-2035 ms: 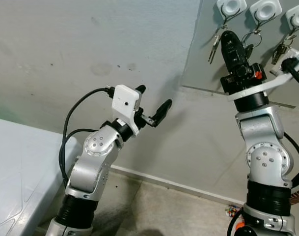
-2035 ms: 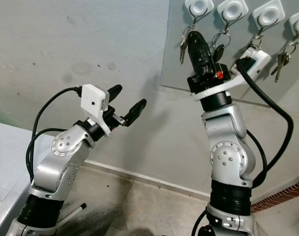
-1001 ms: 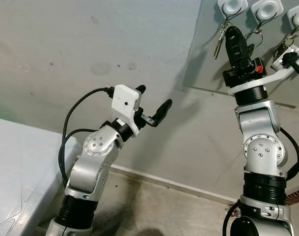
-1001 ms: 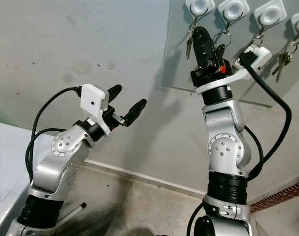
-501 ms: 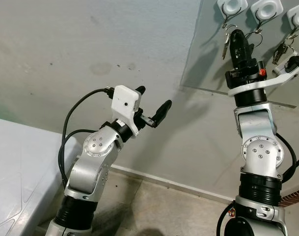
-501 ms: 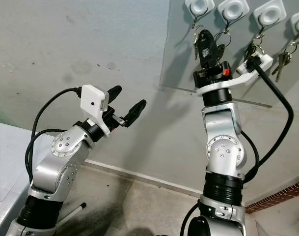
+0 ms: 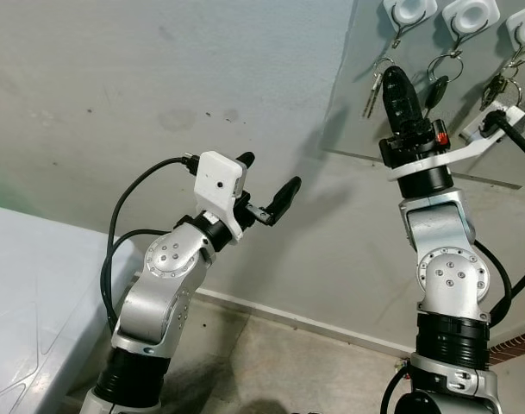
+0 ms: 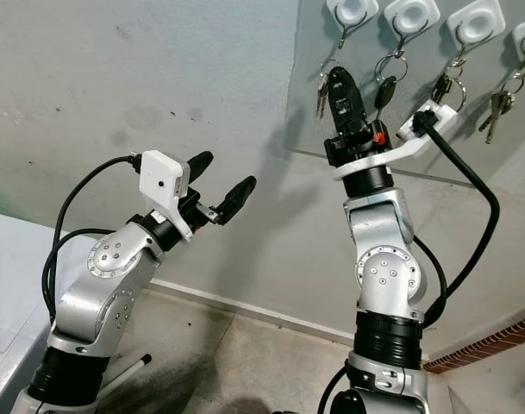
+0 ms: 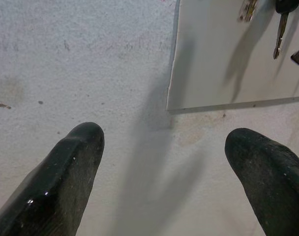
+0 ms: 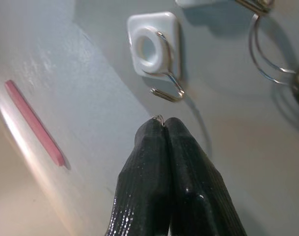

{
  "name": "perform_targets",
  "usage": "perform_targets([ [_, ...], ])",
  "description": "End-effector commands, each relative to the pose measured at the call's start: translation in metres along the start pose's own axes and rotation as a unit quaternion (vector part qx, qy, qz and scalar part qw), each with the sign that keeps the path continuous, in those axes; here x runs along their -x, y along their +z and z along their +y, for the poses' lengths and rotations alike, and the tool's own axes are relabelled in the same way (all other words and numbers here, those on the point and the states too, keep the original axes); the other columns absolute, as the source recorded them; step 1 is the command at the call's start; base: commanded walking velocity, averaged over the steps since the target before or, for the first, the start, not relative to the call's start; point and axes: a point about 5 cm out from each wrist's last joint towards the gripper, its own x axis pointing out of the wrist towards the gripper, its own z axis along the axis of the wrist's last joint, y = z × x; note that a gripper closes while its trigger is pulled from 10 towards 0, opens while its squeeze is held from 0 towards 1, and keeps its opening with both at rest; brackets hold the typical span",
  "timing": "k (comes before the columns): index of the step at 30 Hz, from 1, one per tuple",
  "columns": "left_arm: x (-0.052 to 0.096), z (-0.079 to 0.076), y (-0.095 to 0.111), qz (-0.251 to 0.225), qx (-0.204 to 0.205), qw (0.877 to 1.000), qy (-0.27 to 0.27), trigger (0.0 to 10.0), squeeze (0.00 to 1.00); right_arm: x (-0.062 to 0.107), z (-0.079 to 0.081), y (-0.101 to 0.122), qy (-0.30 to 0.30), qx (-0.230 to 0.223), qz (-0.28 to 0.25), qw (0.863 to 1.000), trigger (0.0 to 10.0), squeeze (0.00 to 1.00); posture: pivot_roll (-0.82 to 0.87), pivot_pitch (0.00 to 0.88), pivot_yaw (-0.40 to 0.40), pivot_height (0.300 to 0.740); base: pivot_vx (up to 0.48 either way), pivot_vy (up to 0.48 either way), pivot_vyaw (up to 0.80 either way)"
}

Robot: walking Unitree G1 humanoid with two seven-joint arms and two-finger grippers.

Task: Hang keys on a hook

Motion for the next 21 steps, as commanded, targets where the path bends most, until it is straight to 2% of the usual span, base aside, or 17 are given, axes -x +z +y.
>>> perform_targets([
  [1, 0.002, -0.001, 0.003, -0.003, -0.001, 1.0, 0.001, 10.0, 0.0, -0.005, 0.01, 0.003, 0.026, 0.001, -0.009, 1.0, 10.0, 0.0, 0.02, 0.145, 0.01, 0.74, 0.0, 0.0, 0.0],
  [16, 0.002, -0.001, 0.003, -0.002, 0.0, 1.0, 0.0, 10.0, 0.0, -0.017, 0.016, 0.013, 0.044, 0.005, -0.036, 0.998, 10.0, 0.0, 0.02, 0.15, 0.013, 0.74, 0.0, 0.0, 0.0],
  [21, 0.002, -0.002, 0.003, -0.002, 0.0, 1.0, -0.001, 10.0, 0.0, -0.019, 0.015, 0.015, 0.034, -0.001, -0.044, 0.998, 10.0, 0.0, 0.01, 0.15, 0.013, 0.74, 0.0, 0.0, 0.0],
])
